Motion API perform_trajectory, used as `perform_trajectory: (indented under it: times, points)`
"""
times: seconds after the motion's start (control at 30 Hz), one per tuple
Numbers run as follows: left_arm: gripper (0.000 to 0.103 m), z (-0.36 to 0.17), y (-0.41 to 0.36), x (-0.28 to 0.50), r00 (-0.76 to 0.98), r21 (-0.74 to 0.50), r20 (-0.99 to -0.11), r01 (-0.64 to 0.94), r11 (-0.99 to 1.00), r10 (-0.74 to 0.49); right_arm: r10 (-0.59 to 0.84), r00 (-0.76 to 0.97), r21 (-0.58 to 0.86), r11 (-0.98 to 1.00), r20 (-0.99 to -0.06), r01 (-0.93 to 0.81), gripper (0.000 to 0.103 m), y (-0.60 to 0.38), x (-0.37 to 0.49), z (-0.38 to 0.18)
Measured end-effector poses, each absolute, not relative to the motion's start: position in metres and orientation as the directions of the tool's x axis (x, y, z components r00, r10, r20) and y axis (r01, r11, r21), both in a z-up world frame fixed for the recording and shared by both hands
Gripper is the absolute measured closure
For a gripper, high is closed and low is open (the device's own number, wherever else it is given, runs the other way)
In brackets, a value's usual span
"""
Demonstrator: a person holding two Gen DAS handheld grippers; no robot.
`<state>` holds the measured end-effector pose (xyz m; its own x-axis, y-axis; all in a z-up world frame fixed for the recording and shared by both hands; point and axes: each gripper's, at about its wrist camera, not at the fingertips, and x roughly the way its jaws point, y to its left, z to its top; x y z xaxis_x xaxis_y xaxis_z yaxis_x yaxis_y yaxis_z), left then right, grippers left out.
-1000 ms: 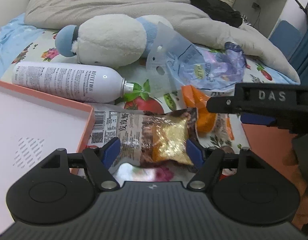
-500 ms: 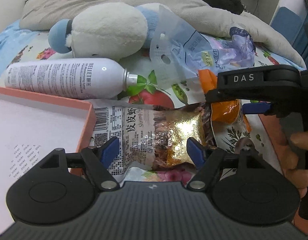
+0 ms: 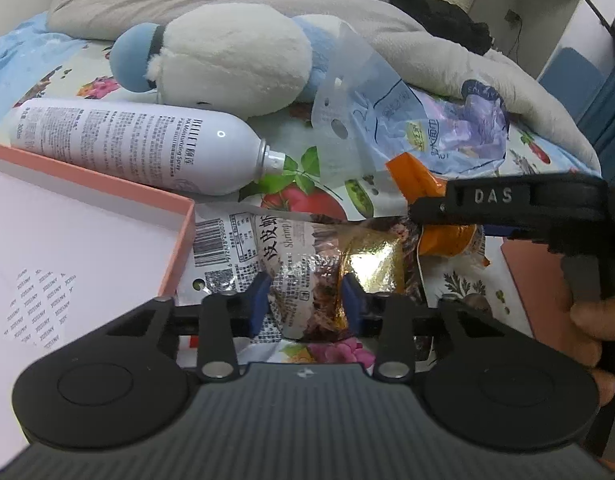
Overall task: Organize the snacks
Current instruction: 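Grasp the silver-gold bag with the left tool while the right tool grasps the orange packet, then lift and carry both bags over the deep pink box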
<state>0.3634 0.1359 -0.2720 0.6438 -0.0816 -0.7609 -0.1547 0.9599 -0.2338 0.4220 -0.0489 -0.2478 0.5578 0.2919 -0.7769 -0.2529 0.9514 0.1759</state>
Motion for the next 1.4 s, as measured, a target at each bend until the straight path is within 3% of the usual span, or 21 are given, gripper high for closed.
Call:
perform_trajectory:
  times: [0.43,0.87,1.4]
  points:
    - [0.069,-0.251,0.128,0.318,0.626,-0.279,-0.772,-0.177,0.944,-0.111,0.279,0.621,0.143,0.955,-0.732,-0.261,0.050,-0.067,0.370,-0.204]
    - [0.068,-0.191,0.101,0.229,0.665,-0.264,-0.741,-0.158,0.951,-0.095,0.315,0.669,0.143,0.943,-0.673,-0.300,0.050,-0.101,0.270,-0.138]
    - [0.068,-0.152,0.068,0.104,0.683,-0.272,-0.725,-0.171,0.947,-0.085,0.315,0.696,0.153,0.946,-0.645,-0.287,0.049,-0.159,0.140,-0.113]
